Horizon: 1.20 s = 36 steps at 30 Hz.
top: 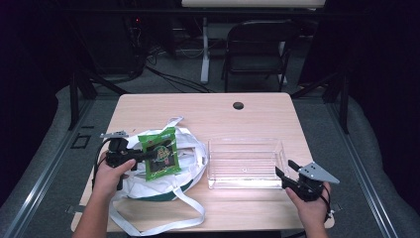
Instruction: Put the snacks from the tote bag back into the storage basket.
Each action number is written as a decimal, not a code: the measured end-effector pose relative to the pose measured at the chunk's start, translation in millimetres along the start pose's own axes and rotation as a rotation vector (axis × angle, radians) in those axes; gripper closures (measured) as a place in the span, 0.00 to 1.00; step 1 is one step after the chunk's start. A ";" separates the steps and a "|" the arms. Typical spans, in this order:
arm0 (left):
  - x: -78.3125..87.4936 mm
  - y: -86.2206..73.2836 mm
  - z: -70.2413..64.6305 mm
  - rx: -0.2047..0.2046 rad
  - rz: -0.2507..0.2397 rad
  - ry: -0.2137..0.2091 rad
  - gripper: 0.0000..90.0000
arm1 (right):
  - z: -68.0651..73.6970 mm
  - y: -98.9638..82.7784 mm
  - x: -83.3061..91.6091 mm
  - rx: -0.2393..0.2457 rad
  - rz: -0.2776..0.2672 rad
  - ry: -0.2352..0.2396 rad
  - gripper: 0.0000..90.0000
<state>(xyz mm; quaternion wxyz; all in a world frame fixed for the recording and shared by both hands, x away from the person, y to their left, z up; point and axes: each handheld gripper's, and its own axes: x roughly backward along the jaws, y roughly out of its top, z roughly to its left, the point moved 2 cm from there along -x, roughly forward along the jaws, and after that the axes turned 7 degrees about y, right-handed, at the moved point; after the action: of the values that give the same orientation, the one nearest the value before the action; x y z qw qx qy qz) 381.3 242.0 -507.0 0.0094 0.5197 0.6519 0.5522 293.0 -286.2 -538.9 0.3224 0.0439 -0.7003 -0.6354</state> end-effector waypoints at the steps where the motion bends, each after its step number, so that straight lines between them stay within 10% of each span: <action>1: 0.8 0.2 -0.1 0.000 -0.005 0.004 0.80 | 0.1 0.0 -0.1 0.000 0.000 0.000 0.50; 36: 14.1 13.1 -17.0 -0.049 -0.097 0.021 0.80 | 1.9 0.6 -0.3 0.008 0.007 0.002 0.50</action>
<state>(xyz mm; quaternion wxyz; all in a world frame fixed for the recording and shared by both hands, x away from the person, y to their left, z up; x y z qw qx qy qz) 373.5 237.6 -482.8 0.0419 0.4815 0.6627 0.5721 292.5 -284.3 -538.5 0.3251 0.0435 -0.7025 -0.6316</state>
